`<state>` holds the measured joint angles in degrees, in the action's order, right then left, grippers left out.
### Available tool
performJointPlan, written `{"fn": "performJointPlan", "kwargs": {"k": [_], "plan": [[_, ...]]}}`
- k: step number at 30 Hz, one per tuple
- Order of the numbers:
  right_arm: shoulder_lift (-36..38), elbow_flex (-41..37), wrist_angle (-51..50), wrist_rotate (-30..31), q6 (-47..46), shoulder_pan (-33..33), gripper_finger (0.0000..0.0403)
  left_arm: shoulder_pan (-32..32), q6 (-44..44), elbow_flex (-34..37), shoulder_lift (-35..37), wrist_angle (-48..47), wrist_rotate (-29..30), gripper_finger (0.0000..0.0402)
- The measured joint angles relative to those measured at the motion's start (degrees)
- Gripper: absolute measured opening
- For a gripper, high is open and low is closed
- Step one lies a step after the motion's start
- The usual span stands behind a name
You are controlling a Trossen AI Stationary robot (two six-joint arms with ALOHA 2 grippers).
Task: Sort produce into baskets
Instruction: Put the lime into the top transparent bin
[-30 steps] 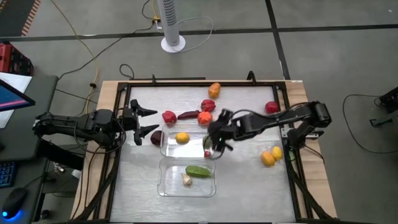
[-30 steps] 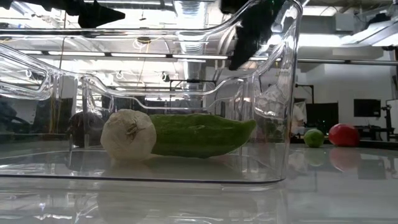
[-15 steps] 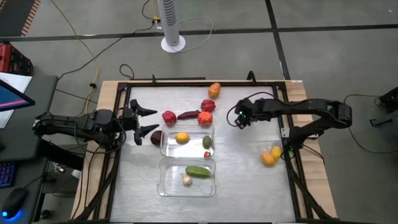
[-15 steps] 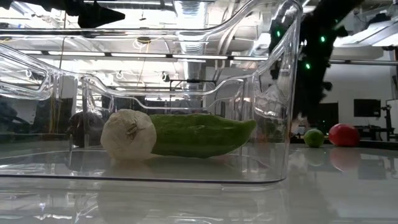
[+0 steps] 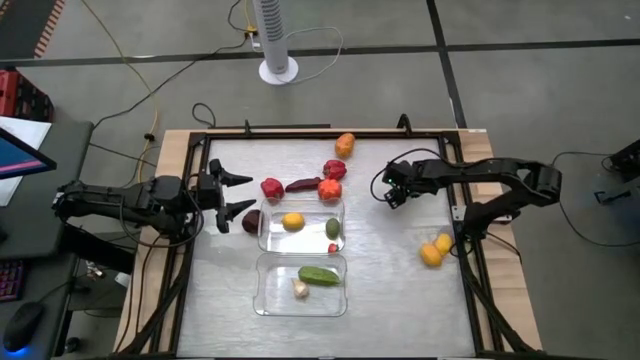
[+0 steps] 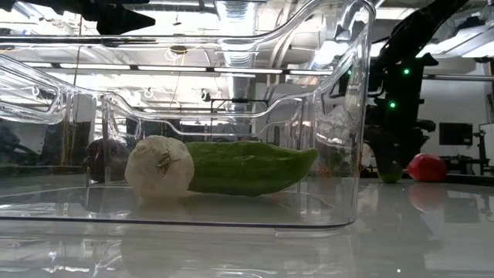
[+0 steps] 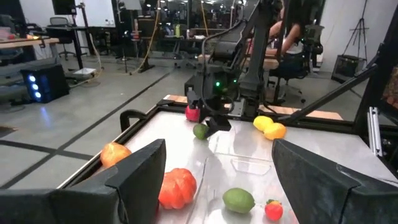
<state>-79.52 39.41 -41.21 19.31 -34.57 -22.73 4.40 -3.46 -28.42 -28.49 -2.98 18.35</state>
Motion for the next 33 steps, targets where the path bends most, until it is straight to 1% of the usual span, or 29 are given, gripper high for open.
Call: {"fn": "performJointPlan", "kwargs": {"k": [3, 8, 11, 14, 19, 22, 25, 29, 31, 33], "plan": [[-1.4, -0.1, 0.0, 0.0, 0.2, 0.0, 0.0345, 0.0, 0.0, 0.0, 0.0, 0.0, 0.2, 0.0280], [-3.1, -0.1, 2.6, 0.2, 2.9, 0.3, 0.0287, 0.0, 0.0, 0.0, 0.0, 0.1, 0.3, 0.0280], [-3.2, 0.0, 4.6, 0.3, 4.5, 1.6, 0.0254, 0.0, 0.0, 0.0, 0.0, 0.1, 0.3, 0.0280], [-3.1, 1.5, 4.6, 0.2, 5.1, 3.7, 0.0234, 0.0, 0.0, 0.0, 0.0, 0.0, 0.5, 0.0280], [-0.4, 8.9, 3.8, 0.3, 5.1, 10.9, 0.0238, 0.0, 1.3, 0.0, 0.0, 0.1, 3.1, 0.0280], [1.6, 14.4, 5.6, 1.0, 8.1, 16.2, 0.0240, 0.0, 1.3, 0.0, 0.0, 0.5, 3.5, 0.0280], [2.4, 18.3, 13.1, 0.7, 11.7, 21.8, 0.0240, 0.0, 1.3, 0.0, 0.0, 1.0, 3.5, 0.0280], [1.4, 19.0, 27.0, 0.0, 18.7, 28.4, 0.0242, 0.0, 1.3, 0.0, 0.0, 1.0, 3.5, 0.0280], [0.0, 19.0, 30.7, 0.0, 21.3, 30.7, 0.0249, 0.0, 1.2, 0.0, 0.0, 1.0, 3.4, 0.0280], [-1.7, 19.0, 33.5, -0.6, 21.5, 31.7, 0.0262, 0.0, 1.0, 0.0, 0.0, 1.0, 3.2, 0.0280]]}}
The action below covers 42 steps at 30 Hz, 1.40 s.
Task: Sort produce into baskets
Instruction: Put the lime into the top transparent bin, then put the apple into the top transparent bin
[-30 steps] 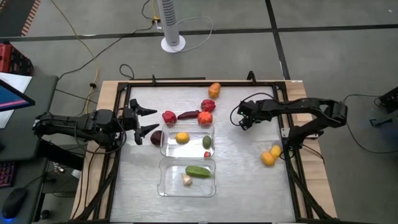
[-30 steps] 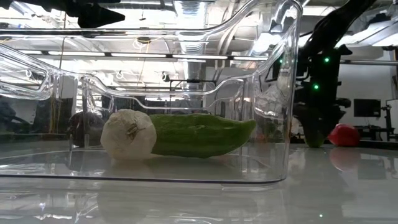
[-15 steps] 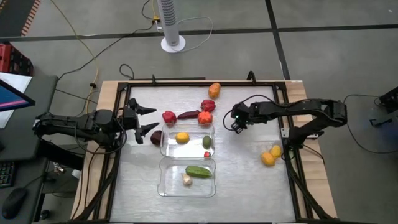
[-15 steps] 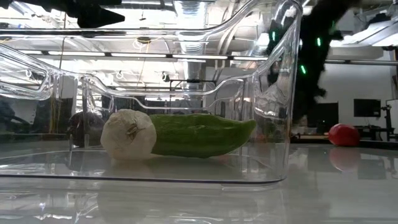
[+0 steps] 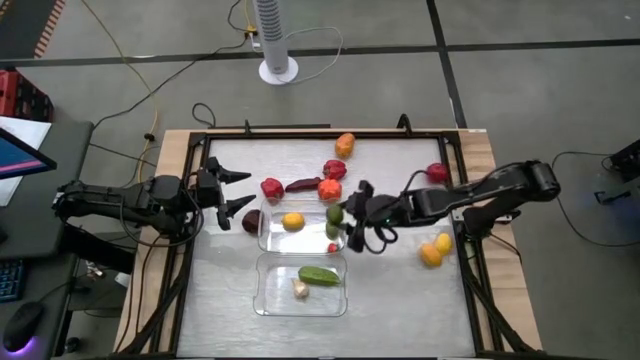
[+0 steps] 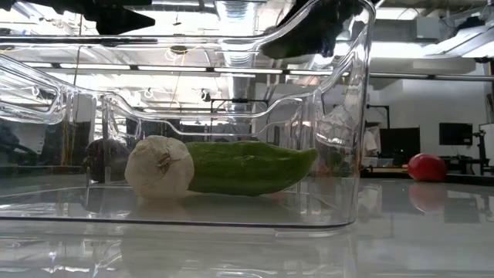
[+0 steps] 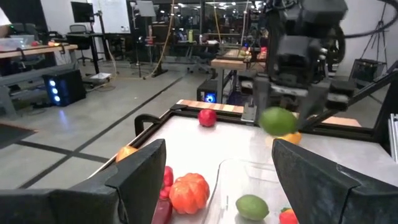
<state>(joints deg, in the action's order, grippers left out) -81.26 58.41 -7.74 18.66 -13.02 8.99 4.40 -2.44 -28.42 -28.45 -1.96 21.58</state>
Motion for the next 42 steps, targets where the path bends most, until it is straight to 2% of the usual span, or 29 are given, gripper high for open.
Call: {"fn": "performJointPlan", "kwargs": {"k": [5, 9, 12, 16, 21, 25, 27, 32, 38, 42], "plan": [[-3.5, 0.9, -0.4, -5.8, -1.3, -1.0, 0.0313, 0.0, -0.1, 0.0, 0.0, 0.0, -0.2, 0.0280], [-4.1, 5.6, -9.7, -6.2, -4.1, -2.1, 0.0346, 0.0, -0.3, 0.0, 0.0, -1.7, -0.3, 0.0280], [-2.5, 8.3, -18.6, 0.9, -5.4, -0.7, 0.0352, 0.0, -1.1, 0.0, 0.0, -6.7, -0.4, 0.0280], [2.4, 5.1, -22.1, 14.9, -5.4, 5.2, 0.0340, 0.0, -2.7, 0.0, 0.0, -16.5, -3.1, 0.0280], [8.5, -5.0, -18.0, 18.3, -9.9, 9.6, 0.0322, 0.0, -6.9, 0.0, -1.6, -20.8, -9.6, 0.0280], [11.3, -11.7, -13.9, 18.6, -13.8, 11.6, 0.0318, 0.4, -16.3, 0.5, -4.4, -26.6, -11.3, 0.0280], [11.7, -14.0, -11.5, 18.7, -13.9, 12.5, 0.0318, 1.2, -20.5, 0.7, -6.4, -31.5, -10.2, 0.0280], [11.5, -17.2, -5.8, 19.1, -11.8, 12.7, 0.0318, 3.5, -25.2, 0.1, -9.0, -31.3, -6.6, 0.0280], [11.5, -19.4, -0.6, 19.1, -6.8, 12.6, 0.0317, 3.9, -38.5, 0.8, -10.7, -40.6, 2.5, 0.0280], [11.5, -19.3, 0.9, 19.1, -4.7, 12.3, 0.0317, 3.6, -40.3, 1.8, -13.2, -40.7, 1.2, 0.0280]]}}
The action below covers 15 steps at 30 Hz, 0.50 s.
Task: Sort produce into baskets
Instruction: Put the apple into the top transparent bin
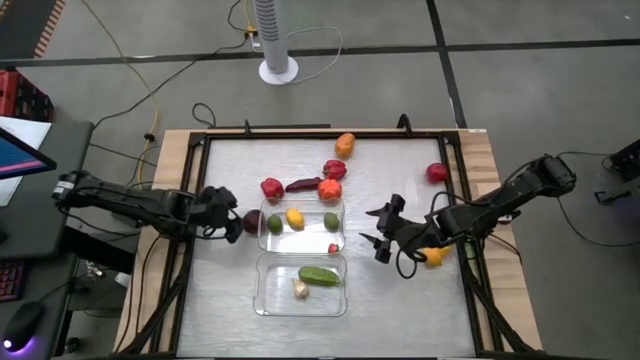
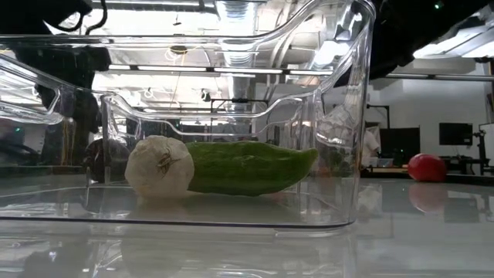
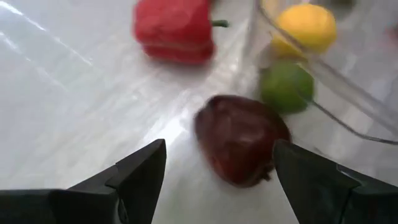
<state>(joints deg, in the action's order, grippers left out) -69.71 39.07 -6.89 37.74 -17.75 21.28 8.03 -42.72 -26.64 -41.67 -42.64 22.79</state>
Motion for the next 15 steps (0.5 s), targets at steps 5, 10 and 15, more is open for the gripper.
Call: {"fn": "performJointPlan", "kwargs": {"k": [5, 10, 15], "plan": [[0.0, 0.0, 0.2, 0.0, 0.1, 0.0, 0.0317, 0.0, 0.6, 0.4, -4.4, 1.1, -1.4, 0.0282], [0.0, 0.0, 0.2, 0.0, 0.2, 0.1, 0.0317, -0.2, 1.6, 0.4, -8.9, 6.7, -0.9, 0.0304], [0.0, 0.0, 0.2, -0.1, -0.1, 0.2, 0.0317, -1.8, 1.7, 0.4, -12.8, 7.9, -0.2, 0.0343]]}}
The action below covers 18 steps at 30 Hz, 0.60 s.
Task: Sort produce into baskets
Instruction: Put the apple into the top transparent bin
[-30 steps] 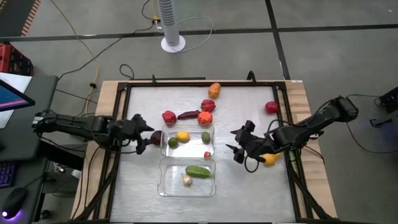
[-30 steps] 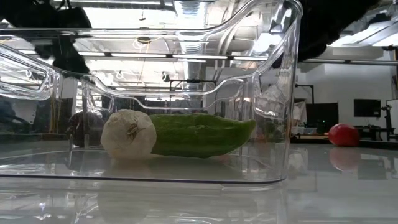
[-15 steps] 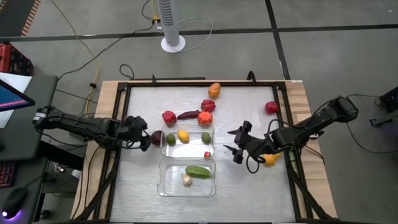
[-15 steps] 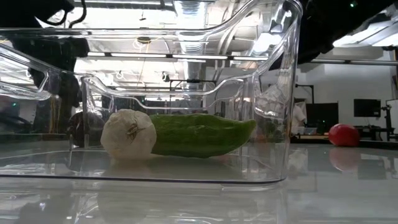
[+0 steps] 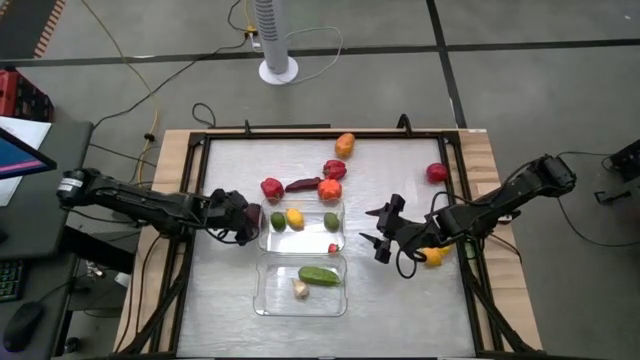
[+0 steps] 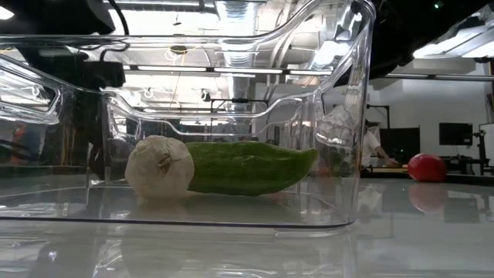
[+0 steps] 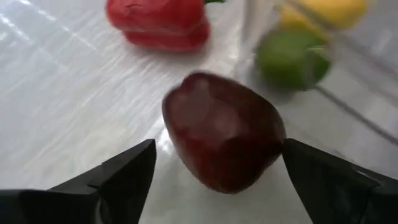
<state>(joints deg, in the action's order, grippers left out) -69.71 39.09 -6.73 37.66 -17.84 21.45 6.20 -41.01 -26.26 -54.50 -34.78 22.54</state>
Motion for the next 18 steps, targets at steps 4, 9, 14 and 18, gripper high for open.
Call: {"fn": "performJointPlan", "kwargs": {"k": [4, 9, 14, 18], "plan": [[0.0, 0.0, 0.0, 0.0, -0.1, 0.0, 0.0317, -1.1, 0.7, 0.0, -1.8, 0.6, 0.5, 0.0365], [0.0, 0.0, -0.1, 0.0, -0.1, 0.0, 0.0317, -2.1, 3.6, 0.0, -3.3, 3.0, 2.9, 0.0368], [0.0, 0.0, -0.1, -0.1, -0.1, 0.3, 0.0317, -2.9, 6.3, 0.0, -3.6, 4.3, 3.5, 0.0368], [0.0, 0.0, 0.0, -0.2, -0.1, 0.3, 0.0317, -4.2, 7.2, 0.5, -3.7, 5.5, 2.9, 0.0368]]}}
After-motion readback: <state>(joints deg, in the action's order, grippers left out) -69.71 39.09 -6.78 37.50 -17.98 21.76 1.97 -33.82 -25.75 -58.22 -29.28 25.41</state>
